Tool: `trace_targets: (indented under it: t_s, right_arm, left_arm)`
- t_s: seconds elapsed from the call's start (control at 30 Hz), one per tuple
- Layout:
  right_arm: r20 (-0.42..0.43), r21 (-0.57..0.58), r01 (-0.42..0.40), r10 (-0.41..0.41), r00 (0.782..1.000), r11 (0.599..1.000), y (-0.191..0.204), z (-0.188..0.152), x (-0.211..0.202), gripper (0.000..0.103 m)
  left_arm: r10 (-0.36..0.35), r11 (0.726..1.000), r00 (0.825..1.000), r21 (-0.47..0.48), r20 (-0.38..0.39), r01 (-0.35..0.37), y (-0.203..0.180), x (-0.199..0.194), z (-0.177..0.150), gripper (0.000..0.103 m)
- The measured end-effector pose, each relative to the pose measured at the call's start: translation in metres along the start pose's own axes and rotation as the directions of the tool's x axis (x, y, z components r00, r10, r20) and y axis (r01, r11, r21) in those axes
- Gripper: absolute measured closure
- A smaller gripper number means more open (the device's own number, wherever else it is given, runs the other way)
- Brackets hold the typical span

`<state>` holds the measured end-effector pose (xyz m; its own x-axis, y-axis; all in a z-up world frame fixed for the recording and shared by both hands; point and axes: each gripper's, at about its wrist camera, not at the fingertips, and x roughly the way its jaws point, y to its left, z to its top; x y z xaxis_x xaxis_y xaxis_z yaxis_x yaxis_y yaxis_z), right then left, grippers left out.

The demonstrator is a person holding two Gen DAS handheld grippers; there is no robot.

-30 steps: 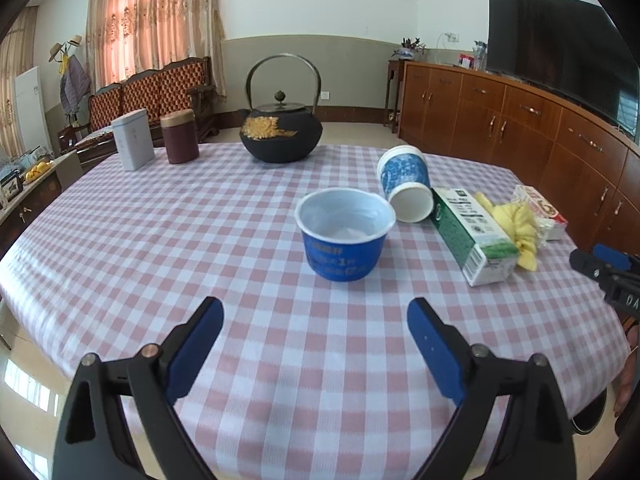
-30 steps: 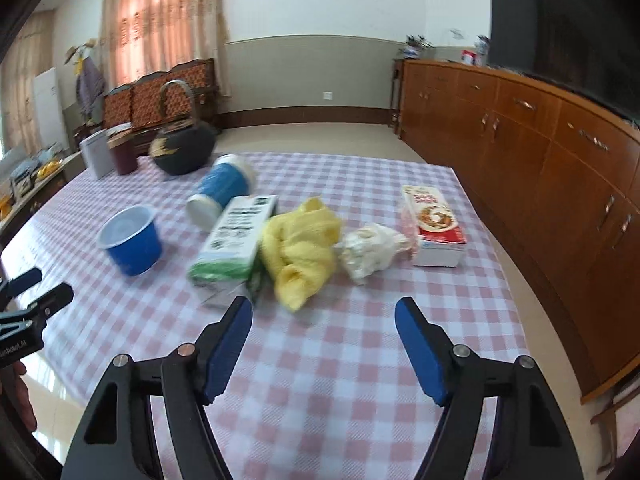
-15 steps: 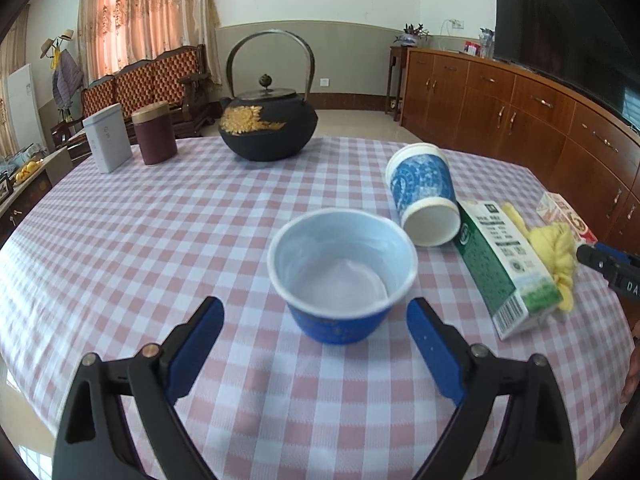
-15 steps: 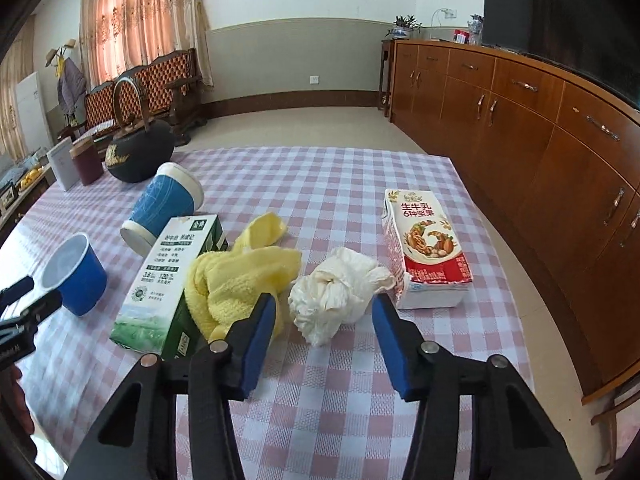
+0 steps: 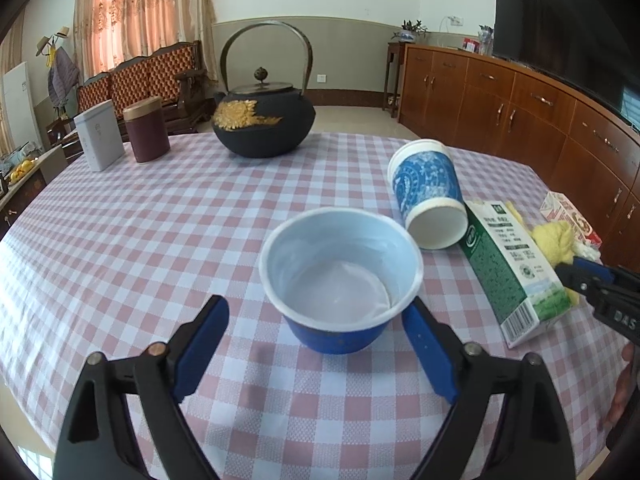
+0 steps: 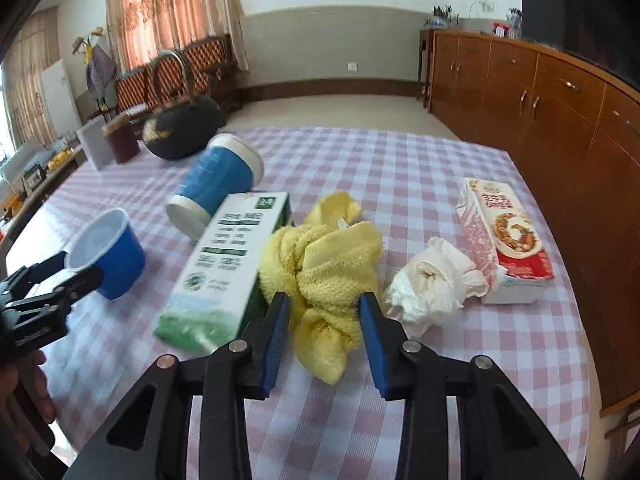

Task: Collect trash
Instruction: 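Grasp the blue paper bowl with the left tool while the right tool grasps the yellow cloth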

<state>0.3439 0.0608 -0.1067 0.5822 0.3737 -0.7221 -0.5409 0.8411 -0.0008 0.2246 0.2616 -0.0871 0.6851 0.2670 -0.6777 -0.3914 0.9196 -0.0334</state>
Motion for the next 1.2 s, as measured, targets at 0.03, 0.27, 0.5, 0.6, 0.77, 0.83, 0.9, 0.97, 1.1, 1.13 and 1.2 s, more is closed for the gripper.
trace_targets:
  t_s: [0.03,0.27,0.5,0.6,0.77,0.83,0.9,0.97,1.1,1.13,1.2]
  right_arm:
    - [0.005,-0.004,0.004,-0.004,1.0,1.0,0.0,0.003,0.002,0.064]
    - [0.031,-0.001,-0.065,0.065,0.997,0.998,-0.004,0.0,-0.009,0.096]
    - [0.077,0.009,-0.12,0.119,0.99,0.993,-0.007,-0.015,-0.034,0.097]
    - [0.068,-0.017,-0.073,0.074,0.995,0.997,-0.003,-0.011,-0.03,0.08]
    - [0.069,-0.061,-0.04,0.044,0.997,0.997,0.006,0.009,-0.011,0.035]
    - [0.036,-0.074,-0.017,0.02,0.999,0.997,0.008,0.014,0.001,0.038]
    - [0.023,-0.062,-0.032,0.034,0.999,0.998,0.007,0.019,0.009,0.043]
    - [-0.006,-0.057,-0.04,0.039,0.999,0.998,0.008,0.023,0.021,0.043]
    - [-0.018,-0.058,-0.05,0.049,0.999,0.997,0.012,0.026,0.028,0.047]
    - [-0.019,-0.058,-0.058,0.057,0.998,0.997,0.013,0.026,0.028,0.051]
    - [-0.017,-0.057,-0.077,0.076,0.997,0.995,0.013,0.025,0.025,0.063]
  left_arm:
    - [-0.002,1.0,1.0,-0.002,-0.003,0.002,0.0,0.002,0.002,0.014]
    - [-0.026,1.0,0.999,0.01,-0.022,0.026,-0.005,0.01,0.007,0.032]
    - [-0.039,0.999,0.999,0.036,-0.003,0.04,-0.008,-0.003,-0.004,0.033]
    - [-0.025,0.999,1.0,0.034,-0.01,0.025,-0.008,-0.002,-0.005,0.032]
    - [-0.007,0.999,1.0,0.048,-0.019,0.008,-0.006,0.003,0.002,0.03]
    - [-0.008,0.999,1.0,0.045,-0.03,0.01,-0.003,0.009,0.004,0.029]
    - [-0.018,0.999,0.999,0.036,-0.029,0.019,0.001,0.01,0.005,0.029]
    - [-0.01,0.999,1.0,0.043,-0.028,0.011,0.002,0.013,0.006,0.029]
    - [-0.023,0.999,0.999,0.039,-0.035,0.024,0.004,0.017,0.01,0.029]
    - [-0.028,0.999,0.999,0.04,-0.036,0.029,0.004,0.018,0.011,0.029]
    - [-0.029,0.998,0.999,0.047,-0.034,0.031,0.002,0.018,0.012,0.029]
